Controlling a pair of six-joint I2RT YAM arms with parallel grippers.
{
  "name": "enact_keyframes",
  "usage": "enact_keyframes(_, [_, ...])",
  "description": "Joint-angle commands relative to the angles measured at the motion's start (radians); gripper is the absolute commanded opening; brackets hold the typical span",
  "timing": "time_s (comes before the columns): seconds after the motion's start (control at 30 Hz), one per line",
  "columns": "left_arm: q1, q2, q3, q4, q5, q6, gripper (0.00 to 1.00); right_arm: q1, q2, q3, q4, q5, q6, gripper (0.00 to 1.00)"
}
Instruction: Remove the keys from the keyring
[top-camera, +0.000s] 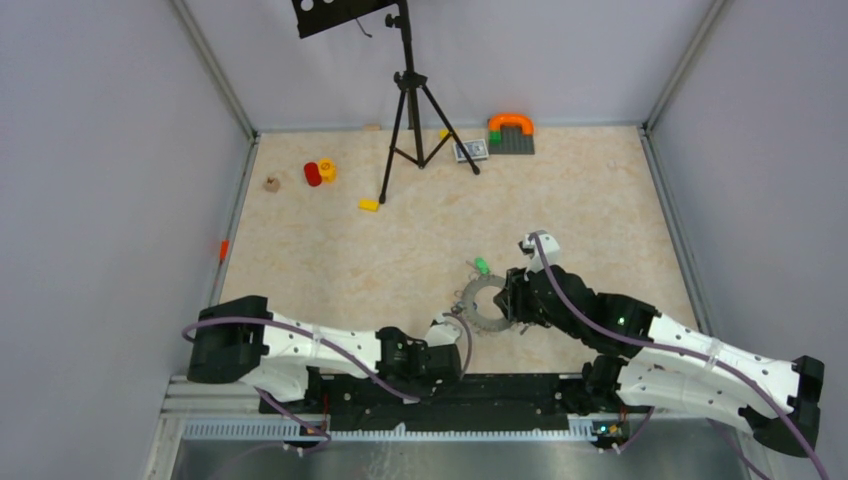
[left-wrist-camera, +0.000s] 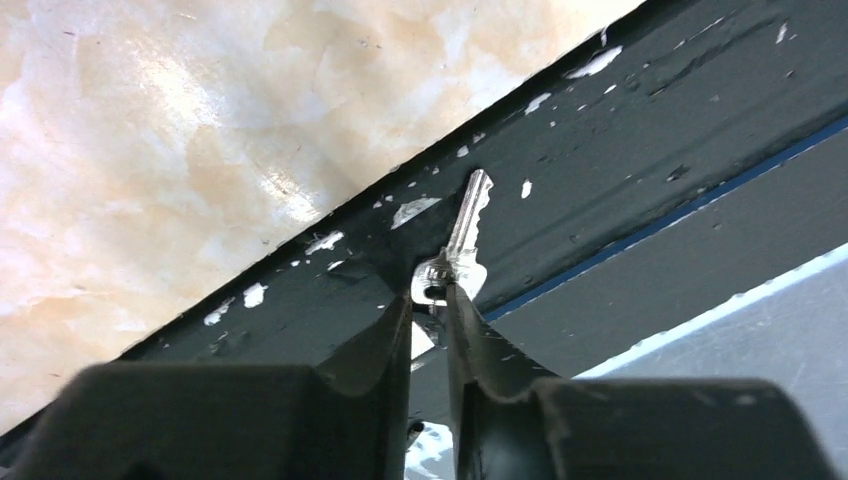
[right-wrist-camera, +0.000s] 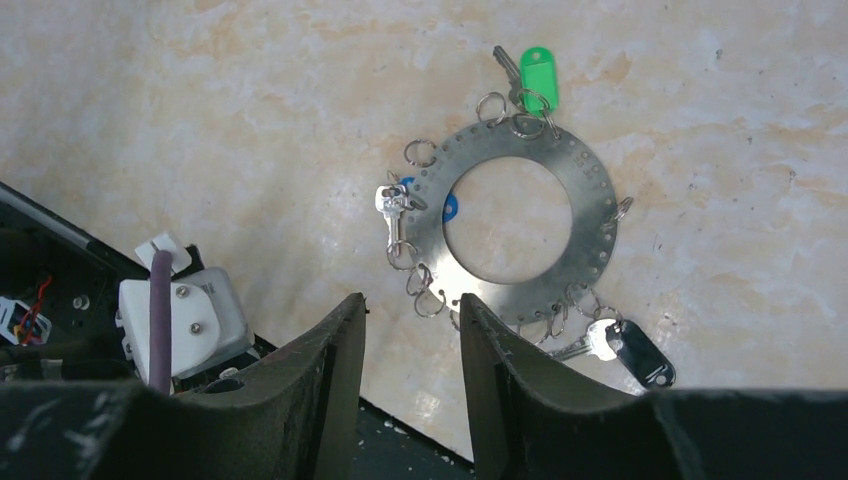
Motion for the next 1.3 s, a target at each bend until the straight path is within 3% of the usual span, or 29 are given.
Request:
enact_keyframes(0.0, [-0.008, -0.002, 0.006, -0.051, -0.002, 0.008, 0.12, -0.004, -0.001, 0.018, 0.014, 0.007, -0.009, 0.39])
enact_keyframes(0.07, [-0.008, 0.009, 0.017, -0.063, -0.001, 0.013, 0.01, -0.005, -0.001, 0.020, 0.010, 0.010, -0.011, 0.39])
enact_keyframes(0.23, [-0.008, 0.017, 0.081, -0.131, -0.051, 0.026, 0.00, -0.005, -0.006, 0.030, 0.000, 0.030, -0.015, 0.39])
enact_keyframes(0.37, [0.010, -0.010, 0.166, -0.167, -0.177, 0.083, 0.00, -0.004, -0.013, 0.035, 0.002, 0.044, -0.020, 0.39])
enact_keyframes(0.53, [0.139, -0.036, 0.244, -0.091, -0.200, 0.195, 0.00, -0.004, -0.022, 0.035, -0.001, 0.064, -0.005, 0.39])
enact_keyframes(0.73, [0.343, -0.063, 0.196, 0.094, -0.205, 0.244, 0.00, -0.005, -0.069, 0.013, -0.004, 0.120, 0.057, 0.39])
enact_keyframes(0.87, [0.419, -0.036, 0.195, 0.155, -0.226, 0.280, 0.00, -0.005, -0.079, -0.001, 0.004, 0.123, 0.063, 0.44])
enact_keyframes(1.07, [0.444, 0.009, 0.247, 0.099, -0.299, 0.279, 0.76, -0.005, -0.004, 0.048, -0.051, 0.121, 0.078, 0.65])
enact_keyframes(1.17, [0.463, -0.038, 0.231, 0.099, -0.315, 0.264, 0.92, -0.004, 0.018, 0.058, -0.060, 0.123, 0.088, 0.70])
enact_keyframes(1.27, [0.508, -0.107, 0.203, 0.116, -0.305, 0.262, 0.98, -0.036, 0.037, 0.068, -0.041, 0.046, 0.068, 0.72])
